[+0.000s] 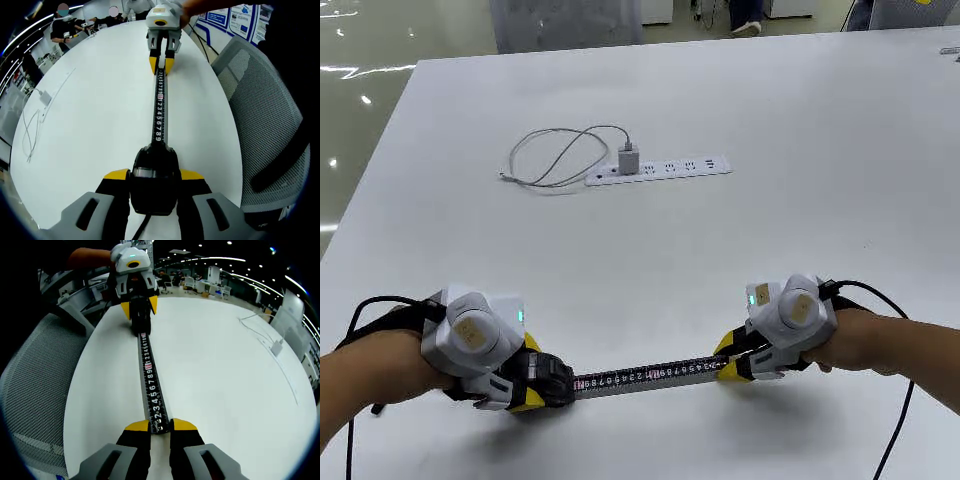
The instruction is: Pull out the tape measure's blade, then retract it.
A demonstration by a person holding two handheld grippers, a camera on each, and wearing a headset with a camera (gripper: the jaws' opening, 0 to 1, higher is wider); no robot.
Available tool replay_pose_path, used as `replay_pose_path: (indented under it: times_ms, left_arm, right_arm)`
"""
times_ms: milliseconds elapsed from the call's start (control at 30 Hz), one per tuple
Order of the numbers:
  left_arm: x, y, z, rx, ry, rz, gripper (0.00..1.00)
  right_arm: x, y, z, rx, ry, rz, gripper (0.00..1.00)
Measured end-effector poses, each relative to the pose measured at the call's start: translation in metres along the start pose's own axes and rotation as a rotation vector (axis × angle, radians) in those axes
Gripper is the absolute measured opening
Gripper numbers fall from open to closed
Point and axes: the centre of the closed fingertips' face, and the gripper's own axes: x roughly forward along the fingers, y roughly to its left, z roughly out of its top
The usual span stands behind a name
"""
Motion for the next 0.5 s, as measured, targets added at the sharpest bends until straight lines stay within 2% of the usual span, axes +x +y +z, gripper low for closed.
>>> replay_pose_path:
  times_ms: [500]
  left_arm:
    - [-0.0006,0.0002,-0.0001,0.000,0.002,0.000,0.31]
  right_arm:
    - [-0.0035,-0.0018,-0.0063,0.013,0.009,-0.005,0.09]
